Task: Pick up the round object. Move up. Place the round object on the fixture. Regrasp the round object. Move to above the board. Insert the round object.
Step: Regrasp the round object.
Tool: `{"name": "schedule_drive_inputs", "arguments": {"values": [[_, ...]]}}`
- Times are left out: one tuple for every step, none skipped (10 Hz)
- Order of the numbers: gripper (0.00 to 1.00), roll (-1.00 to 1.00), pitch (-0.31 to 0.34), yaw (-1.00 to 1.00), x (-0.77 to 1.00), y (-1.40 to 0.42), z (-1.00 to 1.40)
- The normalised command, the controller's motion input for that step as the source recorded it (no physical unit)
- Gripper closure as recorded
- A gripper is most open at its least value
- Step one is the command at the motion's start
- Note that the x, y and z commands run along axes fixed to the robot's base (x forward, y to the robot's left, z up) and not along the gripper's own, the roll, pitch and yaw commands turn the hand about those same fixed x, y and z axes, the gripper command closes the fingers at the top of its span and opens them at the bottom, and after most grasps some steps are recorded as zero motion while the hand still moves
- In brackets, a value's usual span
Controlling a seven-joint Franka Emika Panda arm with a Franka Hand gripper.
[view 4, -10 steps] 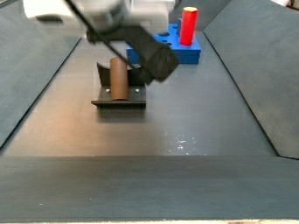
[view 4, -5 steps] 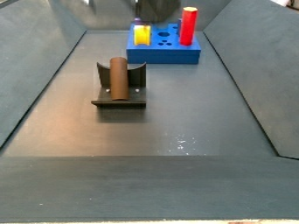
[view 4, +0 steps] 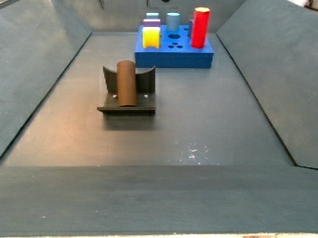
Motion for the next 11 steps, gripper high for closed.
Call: {"name": "schedule_drive_inputs", "arguments": {"values": [[0.00, 1.00, 0.042, 0.00, -0.02, -0.03, 0.01], [0.00, 1.00, 0.039, 0.00, -0.03, -0.03, 0.02], [0.00, 1.00, 0.036, 0.00, -0.03, -0.02, 0.02], [0.00, 1.00, 0.031, 0.00, -0.03, -0.03, 0.01], [0.00, 1.00, 0.027, 0.00, -0.03, -0.03, 0.01], [0.00, 1.00, 0.023, 0.00, -0.03, -0.03, 0.01], [0.00, 1.00, 0.020, 0.00, -0.03, -0.02, 0.01], [0.00, 1.00, 0.015, 0.00, -0.02, -0.02, 0.01], [0.00, 1.00, 0.011, 0.01, -0.02, -0.02, 0.01], [0.00, 1.00, 0.008, 0.01, -0.02, -0.03, 0.01], [0.00, 1.00, 0.004, 0.01, -0.02, -0.02, 0.01]]}}
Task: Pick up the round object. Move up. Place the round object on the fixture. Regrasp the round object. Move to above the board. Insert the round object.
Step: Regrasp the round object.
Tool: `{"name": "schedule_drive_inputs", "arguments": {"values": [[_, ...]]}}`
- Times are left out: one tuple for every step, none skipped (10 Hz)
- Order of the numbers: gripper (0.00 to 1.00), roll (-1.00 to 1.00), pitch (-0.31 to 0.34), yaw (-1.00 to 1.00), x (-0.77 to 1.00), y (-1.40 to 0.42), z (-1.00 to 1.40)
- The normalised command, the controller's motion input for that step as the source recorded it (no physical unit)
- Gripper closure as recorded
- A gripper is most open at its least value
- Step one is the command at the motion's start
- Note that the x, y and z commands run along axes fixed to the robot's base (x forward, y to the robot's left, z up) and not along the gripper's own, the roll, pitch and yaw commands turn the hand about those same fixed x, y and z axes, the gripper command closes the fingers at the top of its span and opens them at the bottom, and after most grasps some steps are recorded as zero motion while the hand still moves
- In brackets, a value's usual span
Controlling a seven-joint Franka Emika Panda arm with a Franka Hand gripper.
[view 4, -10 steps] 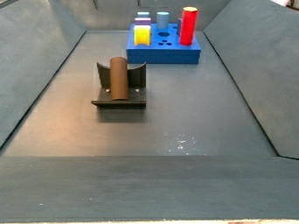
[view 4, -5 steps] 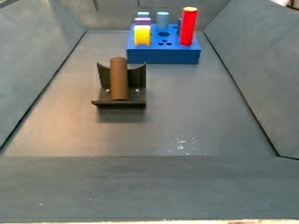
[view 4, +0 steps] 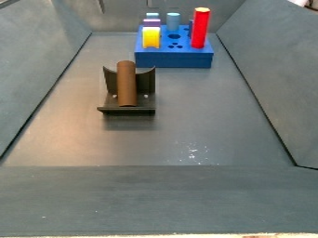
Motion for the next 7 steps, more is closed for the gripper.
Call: {"name": "schedule_drive_inputs", "arguments": {"values": [[0.00, 1.00, -0.001, 0.01, -0.02, -0.02, 0.01], [0.00, 1.00, -0.004, 0.01, -0.01, -0.02, 0.01], [0.00, 1.00, -0.008, 0.01, -0.01, -0.02, 0.01], [0.00, 1.00, -0.010, 0.01, -0.01, -0.02, 0.02], [0.00, 1.00, -0.010, 0.01, -0.01, -0.02, 0.01], [0.00, 1.00, -0.010, 0.01, -0.01, -0.02, 0.01], [0.00, 1.00, -0.008, 0.01, -0.01, -0.02, 0.01]]}}
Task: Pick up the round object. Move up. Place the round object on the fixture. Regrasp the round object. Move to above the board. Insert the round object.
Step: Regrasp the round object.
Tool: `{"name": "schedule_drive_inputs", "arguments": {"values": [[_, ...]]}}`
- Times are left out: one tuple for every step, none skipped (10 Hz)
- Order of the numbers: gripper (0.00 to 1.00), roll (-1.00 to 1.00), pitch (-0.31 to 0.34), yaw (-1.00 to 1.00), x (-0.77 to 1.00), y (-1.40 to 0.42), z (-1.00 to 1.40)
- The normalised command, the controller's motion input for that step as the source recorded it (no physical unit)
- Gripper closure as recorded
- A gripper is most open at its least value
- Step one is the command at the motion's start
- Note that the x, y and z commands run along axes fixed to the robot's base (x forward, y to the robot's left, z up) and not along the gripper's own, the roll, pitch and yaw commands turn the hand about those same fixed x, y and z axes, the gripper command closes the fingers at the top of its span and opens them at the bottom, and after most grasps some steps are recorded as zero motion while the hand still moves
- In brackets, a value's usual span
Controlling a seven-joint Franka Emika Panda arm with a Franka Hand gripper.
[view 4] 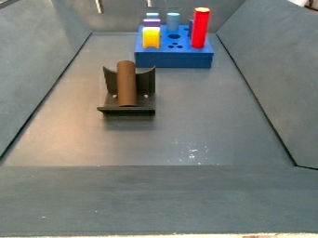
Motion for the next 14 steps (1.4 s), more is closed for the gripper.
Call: {"name": "schedule_drive_inputs", "arguments": {"values": [[0.00, 1.00, -0.006, 0.01, -0.01, -0.02, 0.02], [0.00, 1.00, -0.004, 0.02, -0.01, -0.02, 0.02], [0.00, 1.00, -0.001, 0.02, 0.00, -0.02, 0.01], [0.00, 1.00, 0.003, 0.02, 0.00, -0.02, 0.00], [0.00, 1.00, 0.010, 0.02, 0.01, -0.02, 0.00], [0.00, 1.00, 0.015, 0.02, 0.01, -0.02, 0.00], [0.00, 1.00, 0.022, 0.02, 0.02, -0.03, 0.00], [0.00, 1.00, 0.027, 0.03, 0.02, -0.03, 0.00], [0.00, 1.00, 0.037, 0.03, 0.03, -0.03, -0.01], [0.00, 1.00, 0.044, 0.03, 0.04, -0.03, -0.01], [0.00, 1.00, 0.054, 0.04, 0.04, -0.03, -0.01], [0.00, 1.00, 0.071, 0.04, 0.05, -0.03, -0.02], [0.00, 1.00, 0.084, 0.05, 0.06, -0.04, -0.01], [0.00, 1.00, 0.102, 0.06, 0.06, -0.04, -0.01]]}}
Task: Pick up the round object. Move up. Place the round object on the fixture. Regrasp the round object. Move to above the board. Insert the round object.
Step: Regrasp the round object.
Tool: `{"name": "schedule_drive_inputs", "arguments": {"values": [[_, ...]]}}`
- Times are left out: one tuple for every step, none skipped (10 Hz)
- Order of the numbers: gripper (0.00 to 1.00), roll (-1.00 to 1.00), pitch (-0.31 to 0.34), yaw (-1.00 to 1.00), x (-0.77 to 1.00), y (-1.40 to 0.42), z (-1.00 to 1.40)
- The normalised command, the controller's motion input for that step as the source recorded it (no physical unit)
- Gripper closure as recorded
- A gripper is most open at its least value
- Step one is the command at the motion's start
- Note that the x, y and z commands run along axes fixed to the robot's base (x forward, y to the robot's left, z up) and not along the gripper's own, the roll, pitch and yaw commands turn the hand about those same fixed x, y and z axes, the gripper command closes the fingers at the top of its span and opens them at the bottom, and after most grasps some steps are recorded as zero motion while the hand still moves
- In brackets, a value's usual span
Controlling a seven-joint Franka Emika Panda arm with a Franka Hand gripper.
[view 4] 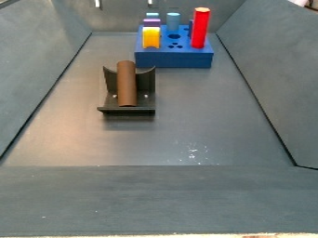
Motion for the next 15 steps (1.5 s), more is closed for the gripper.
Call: {"name": "schedule_drive_inputs", "arguments": {"values": [[0.00, 1.00, 0.129, 0.07, 0.07, -0.04, -0.01], [0.00, 1.00, 0.153, 0.08, 0.08, -0.04, -0.02], [0.00, 1.00, 0.170, 0.09, 0.09, -0.04, -0.02], [0.00, 1.00, 0.219, 0.13, 0.09, -0.04, -0.02], [0.00, 1.00, 0.245, 0.16, 0.09, -0.05, -0.01], [0.00, 1.00, 0.274, 0.21, 0.10, -0.05, -0.02], [0.00, 0.94, 0.294, 0.19, 0.10, -0.04, -0.02], [0.00, 0.75, 0.258, 0.21, 0.11, -0.05, -0.02], [0.00, 0.52, 0.204, 0.24, 0.10, -0.04, -0.02], [0.00, 0.40, 0.152, 0.25, 0.09, -0.04, -0.02], [0.00, 0.33, 0.100, 0.25, 0.09, -0.04, -0.02], [0.00, 0.23, -0.009, 0.25, 0.04, 0.07, -1.00], [0.00, 0.22, -0.053, 0.22, 0.04, 0.07, -1.00], [0.00, 0.19, -0.108, 0.18, 0.05, 0.06, -1.00], [0.00, 0.17, -0.139, 0.16, 0.06, 0.06, -1.00]]}}
